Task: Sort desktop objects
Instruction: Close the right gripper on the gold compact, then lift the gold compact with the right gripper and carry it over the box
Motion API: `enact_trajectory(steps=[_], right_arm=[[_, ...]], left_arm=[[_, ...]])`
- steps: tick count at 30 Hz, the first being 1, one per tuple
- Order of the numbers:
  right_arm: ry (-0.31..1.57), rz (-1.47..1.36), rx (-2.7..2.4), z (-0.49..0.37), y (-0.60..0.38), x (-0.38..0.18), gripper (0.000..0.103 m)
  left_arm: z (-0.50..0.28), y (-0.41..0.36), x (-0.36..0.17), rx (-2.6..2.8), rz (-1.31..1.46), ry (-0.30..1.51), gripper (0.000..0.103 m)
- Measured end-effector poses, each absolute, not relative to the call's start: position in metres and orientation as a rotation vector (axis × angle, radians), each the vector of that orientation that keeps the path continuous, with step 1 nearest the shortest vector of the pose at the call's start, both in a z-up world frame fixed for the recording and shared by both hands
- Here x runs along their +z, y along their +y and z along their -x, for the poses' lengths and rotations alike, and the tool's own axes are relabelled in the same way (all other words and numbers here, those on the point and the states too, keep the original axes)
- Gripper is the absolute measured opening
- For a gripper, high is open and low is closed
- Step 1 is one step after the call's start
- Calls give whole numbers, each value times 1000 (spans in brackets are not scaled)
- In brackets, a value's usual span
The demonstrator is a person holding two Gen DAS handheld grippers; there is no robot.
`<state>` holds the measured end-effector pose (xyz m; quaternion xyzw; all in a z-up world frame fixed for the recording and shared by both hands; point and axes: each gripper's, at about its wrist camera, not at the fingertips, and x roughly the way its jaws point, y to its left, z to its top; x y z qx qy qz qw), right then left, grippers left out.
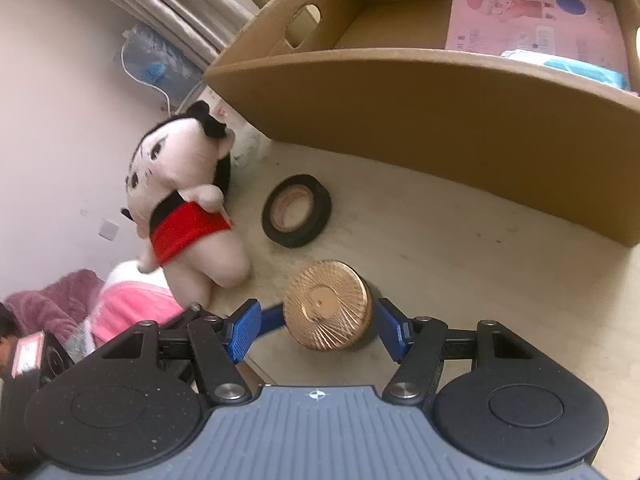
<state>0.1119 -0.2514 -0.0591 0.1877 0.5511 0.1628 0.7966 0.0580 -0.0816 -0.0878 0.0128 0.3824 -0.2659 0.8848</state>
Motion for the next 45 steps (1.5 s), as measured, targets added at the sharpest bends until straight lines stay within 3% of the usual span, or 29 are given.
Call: enact_trajectory(steps=[5,12,21,45], right_arm=[[1184,-327,366,-108,-244,-57,66],[1184,-165,371,-111,-223,-55,66],[1202,-34,374,-118,-204,-61,65],[1193,-87,334,-120,-211,-63,61]], left_arm=[[-56,-86,-93,-546,-69,799,82],[-60,-87,-102,-522,-96,808,68],[-65,-86,-107,-516,-114,789,59],[-55,-97,-104,-514,-123,759,57]])
